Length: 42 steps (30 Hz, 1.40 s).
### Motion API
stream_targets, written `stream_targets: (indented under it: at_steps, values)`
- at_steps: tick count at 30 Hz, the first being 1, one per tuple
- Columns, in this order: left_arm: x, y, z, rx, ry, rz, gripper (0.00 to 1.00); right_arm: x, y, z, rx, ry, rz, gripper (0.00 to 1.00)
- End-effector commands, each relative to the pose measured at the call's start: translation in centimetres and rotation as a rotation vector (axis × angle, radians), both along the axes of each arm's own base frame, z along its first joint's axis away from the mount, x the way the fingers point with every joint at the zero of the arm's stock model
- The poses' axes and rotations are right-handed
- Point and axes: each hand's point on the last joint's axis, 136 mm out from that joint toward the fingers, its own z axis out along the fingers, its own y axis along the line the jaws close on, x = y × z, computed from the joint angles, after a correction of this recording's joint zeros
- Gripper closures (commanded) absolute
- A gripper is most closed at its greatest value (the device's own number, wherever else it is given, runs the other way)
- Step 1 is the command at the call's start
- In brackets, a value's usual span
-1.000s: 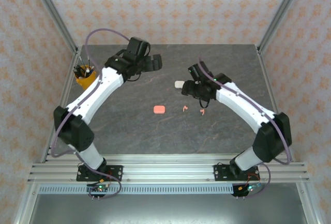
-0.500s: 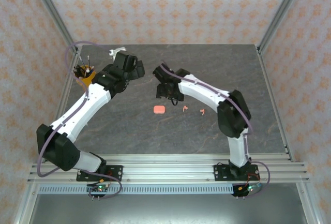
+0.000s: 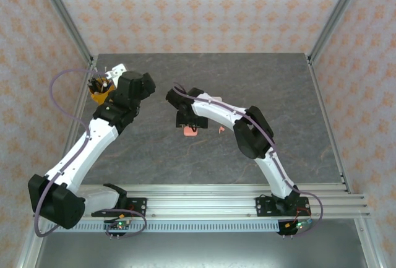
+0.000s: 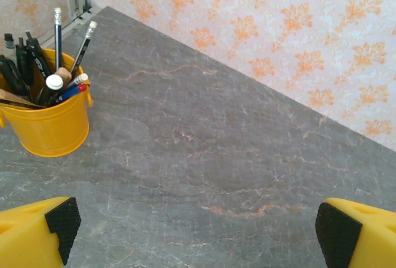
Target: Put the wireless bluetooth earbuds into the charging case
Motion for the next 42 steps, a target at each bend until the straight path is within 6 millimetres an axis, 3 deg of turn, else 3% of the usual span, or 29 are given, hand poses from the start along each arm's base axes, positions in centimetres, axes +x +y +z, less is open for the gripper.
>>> stream_targets:
  at_steps: [1,10,31,42]
  values:
    - [-1.3,2.0,-0.5,0.012,0.008,0.094,0.00,-0.5,0.0,-0.5,-0.025,0.024,-0.001,0.19]
    - [-2.0,2.6,-2.7,0.007,0.081,0.114,0.00,-1.3,0.4,-1.9,-0.028,0.058,0.004,0.20]
    - [-2.4,0.9,-6.4,-0.087,0.186,0.056,0.00,-2.1,0.2,-3.4,-0.022,0.092,-0.022,0.28]
    - [-3.1,-0.4,-8.5,-0.135,0.208,-0.013,0.00,-2.0,0.2,-3.9,-0.026,0.099,-0.007,0.38]
